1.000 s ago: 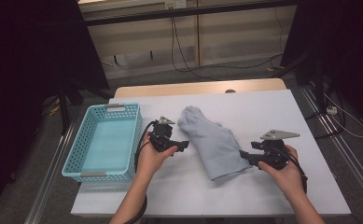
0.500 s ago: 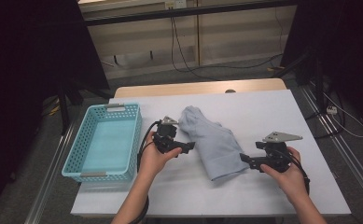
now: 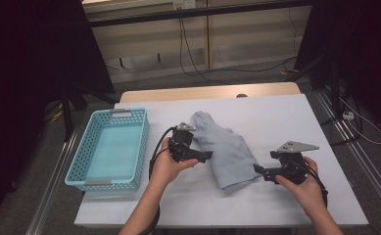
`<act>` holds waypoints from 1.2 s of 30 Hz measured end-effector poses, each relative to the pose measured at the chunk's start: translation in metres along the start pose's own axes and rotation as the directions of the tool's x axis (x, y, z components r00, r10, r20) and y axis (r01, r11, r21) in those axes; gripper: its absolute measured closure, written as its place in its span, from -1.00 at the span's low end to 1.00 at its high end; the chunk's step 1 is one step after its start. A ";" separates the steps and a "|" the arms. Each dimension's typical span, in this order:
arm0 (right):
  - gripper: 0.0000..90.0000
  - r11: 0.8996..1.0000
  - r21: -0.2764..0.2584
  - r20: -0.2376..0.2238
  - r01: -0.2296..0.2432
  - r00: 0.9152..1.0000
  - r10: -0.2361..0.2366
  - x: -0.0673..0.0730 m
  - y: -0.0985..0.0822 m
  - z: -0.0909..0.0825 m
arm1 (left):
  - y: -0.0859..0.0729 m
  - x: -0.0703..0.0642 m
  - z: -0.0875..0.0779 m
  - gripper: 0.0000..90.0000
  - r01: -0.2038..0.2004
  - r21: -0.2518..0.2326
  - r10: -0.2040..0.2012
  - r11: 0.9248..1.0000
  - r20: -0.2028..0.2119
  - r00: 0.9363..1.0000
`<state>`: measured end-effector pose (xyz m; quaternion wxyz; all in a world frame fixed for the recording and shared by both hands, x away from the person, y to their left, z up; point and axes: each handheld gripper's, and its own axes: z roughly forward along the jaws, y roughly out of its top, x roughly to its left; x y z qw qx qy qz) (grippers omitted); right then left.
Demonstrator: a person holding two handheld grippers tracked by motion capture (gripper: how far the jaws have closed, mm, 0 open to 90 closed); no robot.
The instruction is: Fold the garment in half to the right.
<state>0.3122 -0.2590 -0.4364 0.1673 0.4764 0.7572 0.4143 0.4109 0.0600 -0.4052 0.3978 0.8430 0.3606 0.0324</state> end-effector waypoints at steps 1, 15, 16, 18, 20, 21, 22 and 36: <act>-0.63 1.000 0.002 0.001 -0.001 1.000 0.001 0.000 0.000 -0.001 | 0.001 -0.001 0.001 -0.90 0.003 0.003 -0.003 1.000 0.006 1.000; -0.63 1.000 0.004 0.020 -0.004 1.000 0.004 -0.002 -0.004 -0.005 | 0.001 -0.014 0.017 -0.88 0.017 0.042 -0.018 0.999 0.040 0.999; -0.63 1.000 0.004 0.020 -0.006 1.000 0.006 -0.002 -0.004 -0.005 | 0.001 -0.014 0.017 -0.88 0.021 0.043 -0.023 0.999 0.042 0.999; -0.63 1.000 0.004 0.021 -0.004 1.000 0.004 -0.002 -0.005 -0.006 | 0.000 -0.014 0.019 -0.88 0.036 0.042 -0.037 0.999 0.038 0.999; -0.63 1.000 0.005 0.021 -0.003 1.000 0.003 -0.003 -0.005 -0.006 | -0.001 -0.013 0.021 -0.88 0.038 0.049 -0.040 0.998 0.034 0.999; -0.63 1.000 0.004 0.021 -0.002 1.000 0.002 -0.003 -0.005 -0.006 | -0.001 -0.012 0.023 -0.88 0.045 0.048 -0.046 0.998 0.033 0.998; -0.63 1.000 0.004 0.021 -0.003 1.000 0.003 -0.002 -0.005 -0.006 | -0.002 -0.012 0.024 -0.88 0.054 0.046 -0.056 0.997 0.033 0.998; -0.62 1.000 0.006 0.018 0.002 1.000 -0.002 -0.001 -0.005 -0.005 | -0.014 -0.004 0.041 -0.64 0.125 0.100 -0.126 0.987 0.004 0.992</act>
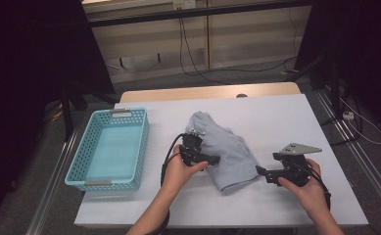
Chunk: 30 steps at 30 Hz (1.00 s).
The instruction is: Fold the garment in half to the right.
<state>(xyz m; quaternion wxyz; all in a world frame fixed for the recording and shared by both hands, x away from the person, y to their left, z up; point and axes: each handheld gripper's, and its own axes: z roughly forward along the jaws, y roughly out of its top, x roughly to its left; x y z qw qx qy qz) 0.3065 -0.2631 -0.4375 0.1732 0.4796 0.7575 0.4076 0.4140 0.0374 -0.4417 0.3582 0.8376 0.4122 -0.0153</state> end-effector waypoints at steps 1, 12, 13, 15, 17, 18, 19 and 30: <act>-0.62 1.000 0.002 0.000 0.000 1.000 0.000 0.000 0.000 0.000 | -0.001 0.000 0.001 -0.63 0.004 0.000 -0.004 1.000 -0.001 1.000; -0.62 1.000 0.006 -0.007 0.006 1.000 -0.006 0.001 0.000 0.001 | -0.002 -0.002 0.002 -0.48 0.010 0.010 -0.010 1.000 -0.011 1.000; -0.62 1.000 0.003 -0.006 0.010 1.000 -0.010 0.002 0.000 0.001 | -0.001 -0.002 0.002 -0.48 0.010 0.011 -0.010 1.000 -0.013 1.000; -0.62 1.000 0.005 -0.008 0.011 1.000 -0.011 0.002 0.000 0.001 | -0.001 -0.003 0.003 -0.46 0.015 0.004 -0.015 1.000 -0.020 1.000; -0.62 1.000 0.005 -0.010 0.010 1.000 -0.010 0.003 0.000 0.002 | -0.001 -0.004 0.004 -0.43 0.014 0.007 -0.014 1.000 -0.028 0.999; -0.62 1.000 0.004 -0.014 0.011 1.000 -0.011 0.003 0.000 0.002 | -0.001 -0.006 0.005 -0.42 0.022 -0.001 -0.022 1.000 -0.034 0.999; -0.62 1.000 0.005 -0.014 0.011 1.000 -0.010 0.004 0.000 0.002 | -0.001 -0.006 0.005 -0.41 0.015 0.004 -0.015 1.000 -0.039 0.999; -0.62 1.000 0.004 -0.012 0.012 1.000 -0.012 0.003 0.000 0.002 | -0.001 -0.008 0.005 -0.09 0.055 0.002 -0.055 0.998 -0.036 0.998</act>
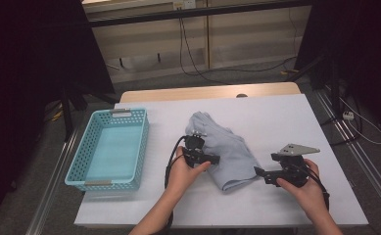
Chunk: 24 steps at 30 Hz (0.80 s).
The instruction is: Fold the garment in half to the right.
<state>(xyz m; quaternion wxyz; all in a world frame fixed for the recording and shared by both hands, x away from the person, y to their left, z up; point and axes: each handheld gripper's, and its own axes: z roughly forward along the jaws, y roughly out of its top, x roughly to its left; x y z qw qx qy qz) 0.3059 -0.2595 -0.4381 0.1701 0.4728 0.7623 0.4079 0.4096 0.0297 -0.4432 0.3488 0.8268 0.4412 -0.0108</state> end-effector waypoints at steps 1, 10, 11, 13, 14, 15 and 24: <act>-0.62 1.000 0.000 0.001 -0.001 1.000 0.001 0.000 0.000 0.000 | 0.000 0.000 0.000 -0.08 0.004 0.000 -0.004 1.000 -0.001 1.000; -0.62 1.000 0.001 -0.004 -0.015 1.000 0.015 -0.001 -0.001 -0.001 | 0.000 0.001 -0.001 0.24 0.094 0.019 -0.094 0.995 0.033 0.995; -0.62 1.000 0.000 -0.004 -0.015 1.000 0.015 -0.001 -0.001 -0.001 | 0.000 0.002 -0.001 0.27 0.107 0.023 -0.107 0.994 0.041 0.993; -0.62 1.000 -0.001 -0.008 -0.018 1.000 0.018 -0.001 0.000 -0.001 | 0.000 0.002 -0.001 0.34 0.124 0.029 -0.125 0.992 0.049 0.991; -0.62 1.000 -0.004 -0.011 -0.021 1.000 0.021 -0.001 0.000 -0.001 | 0.000 0.002 -0.001 0.38 0.124 0.033 -0.126 0.992 0.052 0.991; -0.62 1.000 -0.005 -0.010 -0.022 1.000 0.021 -0.001 0.000 -0.001 | 0.000 0.002 -0.001 0.39 0.129 0.035 -0.131 0.991 0.055 0.990; -0.62 0.999 -0.021 -0.013 -0.028 1.000 0.028 -0.003 0.000 -0.004 | 0.003 0.011 -0.005 0.50 0.172 0.068 -0.178 0.983 0.102 0.979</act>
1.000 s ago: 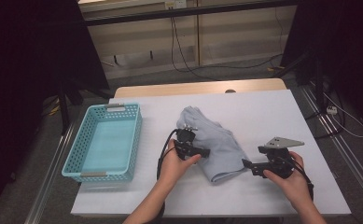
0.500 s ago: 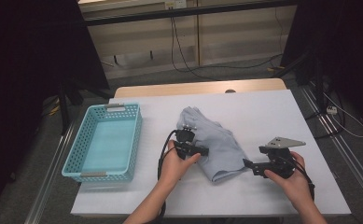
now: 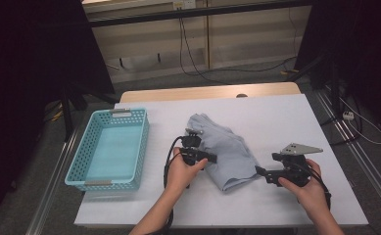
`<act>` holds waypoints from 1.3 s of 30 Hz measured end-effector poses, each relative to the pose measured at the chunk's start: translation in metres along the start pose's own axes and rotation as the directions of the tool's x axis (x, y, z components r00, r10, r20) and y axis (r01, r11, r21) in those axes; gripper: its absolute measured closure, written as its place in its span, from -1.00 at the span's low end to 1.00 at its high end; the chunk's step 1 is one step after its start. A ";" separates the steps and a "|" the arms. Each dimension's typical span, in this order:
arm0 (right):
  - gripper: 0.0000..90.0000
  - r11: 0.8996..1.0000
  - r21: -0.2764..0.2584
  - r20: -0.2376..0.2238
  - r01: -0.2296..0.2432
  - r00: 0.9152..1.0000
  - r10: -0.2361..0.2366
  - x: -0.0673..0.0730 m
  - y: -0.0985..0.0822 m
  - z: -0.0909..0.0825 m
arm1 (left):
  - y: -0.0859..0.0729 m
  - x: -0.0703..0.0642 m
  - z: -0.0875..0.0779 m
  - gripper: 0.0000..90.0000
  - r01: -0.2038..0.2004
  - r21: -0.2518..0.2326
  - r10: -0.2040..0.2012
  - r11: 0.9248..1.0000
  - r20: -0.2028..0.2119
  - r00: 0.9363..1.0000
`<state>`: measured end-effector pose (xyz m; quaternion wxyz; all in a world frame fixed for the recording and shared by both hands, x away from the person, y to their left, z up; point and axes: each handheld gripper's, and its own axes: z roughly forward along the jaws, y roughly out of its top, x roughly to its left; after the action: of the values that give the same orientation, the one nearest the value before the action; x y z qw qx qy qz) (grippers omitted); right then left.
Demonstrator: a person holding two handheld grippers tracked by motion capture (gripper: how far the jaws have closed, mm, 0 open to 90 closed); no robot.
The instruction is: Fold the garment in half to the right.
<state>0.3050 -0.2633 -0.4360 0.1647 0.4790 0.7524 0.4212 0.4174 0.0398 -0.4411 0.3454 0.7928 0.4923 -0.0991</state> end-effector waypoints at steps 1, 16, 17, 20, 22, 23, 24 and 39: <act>-0.62 1.000 -0.003 0.000 0.000 1.000 0.000 0.000 0.000 -0.001 | 0.001 0.002 -0.001 0.50 0.021 0.004 -0.021 1.000 0.014 1.000; -0.62 1.000 -0.012 -0.003 -0.001 1.000 0.001 0.000 0.002 -0.001 | 0.007 0.051 -0.048 0.40 0.112 -0.053 -0.115 0.992 -0.049 0.992; -0.62 1.000 -0.012 -0.003 0.001 1.000 -0.001 0.001 0.002 0.000 | 0.006 0.051 -0.047 0.36 0.116 -0.064 -0.120 0.991 -0.052 0.991; -0.62 1.000 -0.011 -0.006 0.003 1.000 -0.003 0.002 0.003 0.001 | 0.005 0.051 -0.046 0.19 0.097 -0.084 -0.103 0.992 -0.066 0.992; -0.62 1.000 -0.009 -0.009 0.004 1.000 -0.004 0.002 0.003 0.001 | 0.004 0.051 -0.046 0.11 0.091 -0.092 -0.097 0.992 -0.070 0.993; -0.62 1.000 -0.010 -0.009 0.003 1.000 -0.003 0.002 0.003 0.002 | 0.004 0.052 -0.046 0.08 0.088 -0.092 -0.095 0.992 -0.072 0.993; -0.62 1.000 -0.011 -0.010 0.002 1.000 -0.002 0.003 0.004 0.002 | 0.003 0.052 -0.046 0.04 0.093 -0.097 -0.100 0.991 -0.070 0.993; -0.62 1.000 -0.008 -0.029 0.022 0.999 -0.022 0.008 0.007 0.006 | -0.001 0.050 -0.041 -0.20 0.086 -0.116 -0.095 0.990 -0.073 0.993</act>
<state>0.3092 -0.2523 -0.4332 0.1604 0.4640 0.7582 0.4292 0.4334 0.1018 -0.4363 0.3650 0.7522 0.5457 -0.0554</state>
